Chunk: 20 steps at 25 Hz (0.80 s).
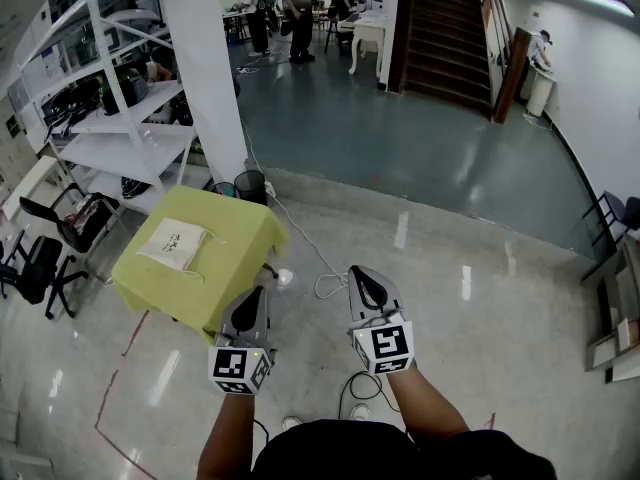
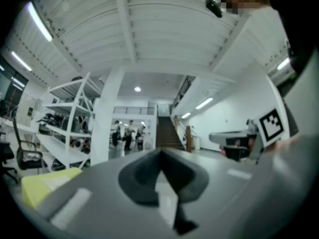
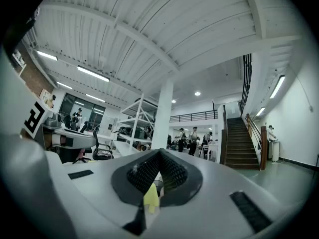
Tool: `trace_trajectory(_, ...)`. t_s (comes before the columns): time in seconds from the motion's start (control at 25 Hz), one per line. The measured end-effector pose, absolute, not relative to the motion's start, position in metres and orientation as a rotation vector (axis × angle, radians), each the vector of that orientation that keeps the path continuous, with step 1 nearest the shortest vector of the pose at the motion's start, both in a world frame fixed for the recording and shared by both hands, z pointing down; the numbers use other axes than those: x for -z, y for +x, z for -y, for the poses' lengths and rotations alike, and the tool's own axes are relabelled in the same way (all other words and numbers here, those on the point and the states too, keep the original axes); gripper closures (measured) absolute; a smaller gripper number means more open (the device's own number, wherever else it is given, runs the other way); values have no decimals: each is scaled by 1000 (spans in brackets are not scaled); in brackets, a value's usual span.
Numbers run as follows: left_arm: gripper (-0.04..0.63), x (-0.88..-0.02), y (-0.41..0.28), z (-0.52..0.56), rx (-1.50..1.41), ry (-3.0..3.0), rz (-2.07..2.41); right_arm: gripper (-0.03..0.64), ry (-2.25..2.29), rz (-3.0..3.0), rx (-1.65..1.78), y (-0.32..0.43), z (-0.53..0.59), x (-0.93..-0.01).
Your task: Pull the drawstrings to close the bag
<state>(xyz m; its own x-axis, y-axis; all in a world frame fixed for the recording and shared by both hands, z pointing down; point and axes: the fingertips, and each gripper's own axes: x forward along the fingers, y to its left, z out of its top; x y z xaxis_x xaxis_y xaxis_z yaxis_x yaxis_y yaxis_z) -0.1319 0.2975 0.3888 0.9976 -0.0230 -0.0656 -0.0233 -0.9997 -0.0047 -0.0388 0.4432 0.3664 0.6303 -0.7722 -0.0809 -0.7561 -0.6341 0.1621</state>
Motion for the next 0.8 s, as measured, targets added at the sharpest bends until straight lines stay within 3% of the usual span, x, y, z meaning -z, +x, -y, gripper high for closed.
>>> trace_trajectory(0.8,592,-422,-187,-245,-1,-3166,-6,624,2748,1353,58,-100,-387,-406)
